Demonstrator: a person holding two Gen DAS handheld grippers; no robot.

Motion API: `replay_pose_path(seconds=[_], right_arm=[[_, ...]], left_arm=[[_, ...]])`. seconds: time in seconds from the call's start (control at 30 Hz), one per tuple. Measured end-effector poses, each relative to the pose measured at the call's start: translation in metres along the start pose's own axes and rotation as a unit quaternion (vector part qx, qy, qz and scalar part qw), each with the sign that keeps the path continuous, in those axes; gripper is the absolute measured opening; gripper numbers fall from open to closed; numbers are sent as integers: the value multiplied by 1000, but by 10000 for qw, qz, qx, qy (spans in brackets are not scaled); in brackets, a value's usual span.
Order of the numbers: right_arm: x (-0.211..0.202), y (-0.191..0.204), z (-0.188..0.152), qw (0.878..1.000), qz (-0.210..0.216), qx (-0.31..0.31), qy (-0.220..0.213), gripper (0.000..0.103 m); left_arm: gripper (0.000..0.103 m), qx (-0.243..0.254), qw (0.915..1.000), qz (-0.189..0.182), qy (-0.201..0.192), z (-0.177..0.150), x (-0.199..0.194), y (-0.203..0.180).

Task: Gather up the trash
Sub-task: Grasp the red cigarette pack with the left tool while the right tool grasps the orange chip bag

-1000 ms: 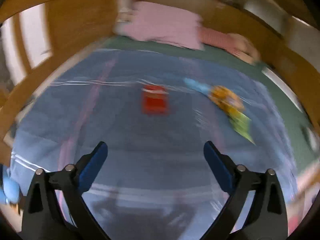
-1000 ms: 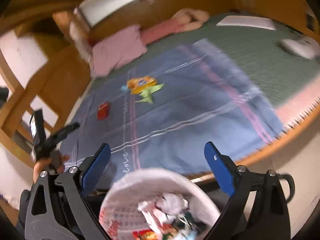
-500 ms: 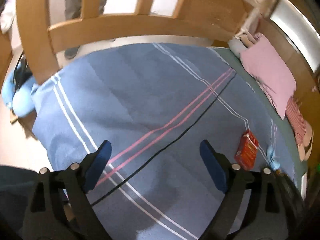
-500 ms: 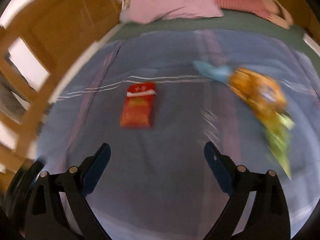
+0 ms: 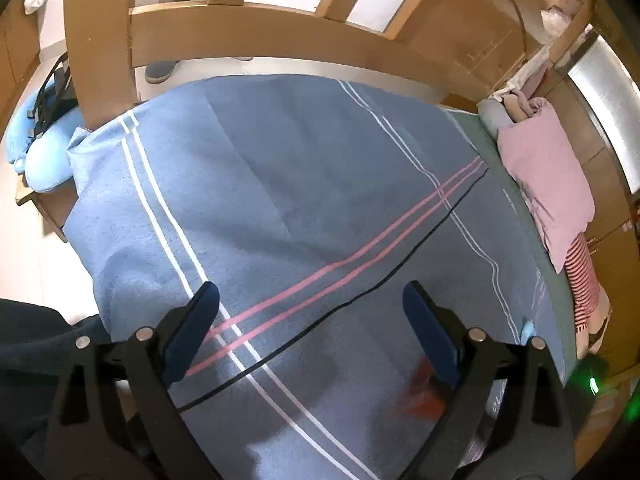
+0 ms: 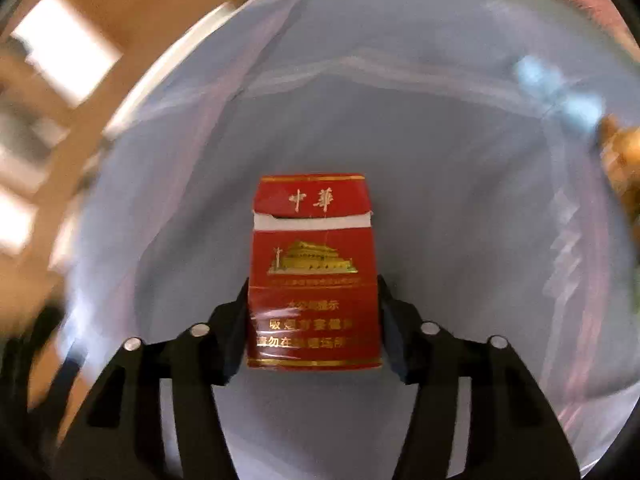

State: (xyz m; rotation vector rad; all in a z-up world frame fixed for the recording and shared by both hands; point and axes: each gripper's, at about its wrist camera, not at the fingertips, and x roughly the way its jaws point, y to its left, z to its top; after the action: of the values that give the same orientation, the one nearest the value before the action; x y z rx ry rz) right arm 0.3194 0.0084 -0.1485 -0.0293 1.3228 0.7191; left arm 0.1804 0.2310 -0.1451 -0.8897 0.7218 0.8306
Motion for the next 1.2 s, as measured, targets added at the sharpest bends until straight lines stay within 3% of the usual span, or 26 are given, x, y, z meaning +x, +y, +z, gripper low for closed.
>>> replay_pose_path(seconds=[0.07,0.1,0.13,0.17,0.2,0.23,0.3,0.37,0.43,0.5,0.53,0.57,0.67,0.83,1.07,1.2], right_arm=[[-32,-4,-7,9988,-219,-209,-393,80],[-59,-14,-5,9936,-666,-235,-879,83],[-83,-30,1,9811,-1337,-127,-1392,88],[-92,-36,3,9734,-1666,-53,-1573,93],[-107,-56,11,9526,-2400,168,-1862,95],[-114,-82,21,9337,-2977,441,-1940,95],[-111,-111,34,9251,-3286,754,-1747,95],[-97,-144,42,9295,-3241,1119,-1358,95],[-97,-161,42,9294,-3245,1248,-1238,93],[-87,-173,48,9266,-3349,1294,-1120,69],[-83,-175,46,9294,-3281,1327,-1044,41],[-82,-174,43,9326,-3183,1327,-1068,27],[-84,-167,34,9278,-3373,1067,-1184,16],[-110,-126,14,9332,-3194,605,-1530,14],[-161,-93,-25,9479,-2475,419,-1959,14],[-168,-64,-37,9538,-2200,486,-1989,14]], left_arm=[[93,116,9998,-79,152,-4,3,-4],[94,239,9990,-179,324,-7,8,-9],[94,339,9981,-249,450,-10,11,-14],[95,521,9960,-349,642,-15,17,-21],[95,799,9921,-441,858,-21,22,-32],[95,983,9895,-463,956,-25,24,-38],[95,1455,9820,-504,1092,-35,28,-55],[95,1722,9768,-564,1140,-42,29,-65],[95,1920,9725,-568,1192,-48,32,-72],[95,2095,9688,-542,1208,-54,34,-79],[95,2194,9673,-517,1165,-56,33,-82],[95,2307,9657,-480,1090,-56,31,-84],[95,2733,9583,-287,787,-61,25,-97],[95,3048,9496,-247,692,-67,22,-108],[95,3368,9361,-306,963,-83,31,-117],[95,3594,9226,-394,1346,-97,46,-125]])
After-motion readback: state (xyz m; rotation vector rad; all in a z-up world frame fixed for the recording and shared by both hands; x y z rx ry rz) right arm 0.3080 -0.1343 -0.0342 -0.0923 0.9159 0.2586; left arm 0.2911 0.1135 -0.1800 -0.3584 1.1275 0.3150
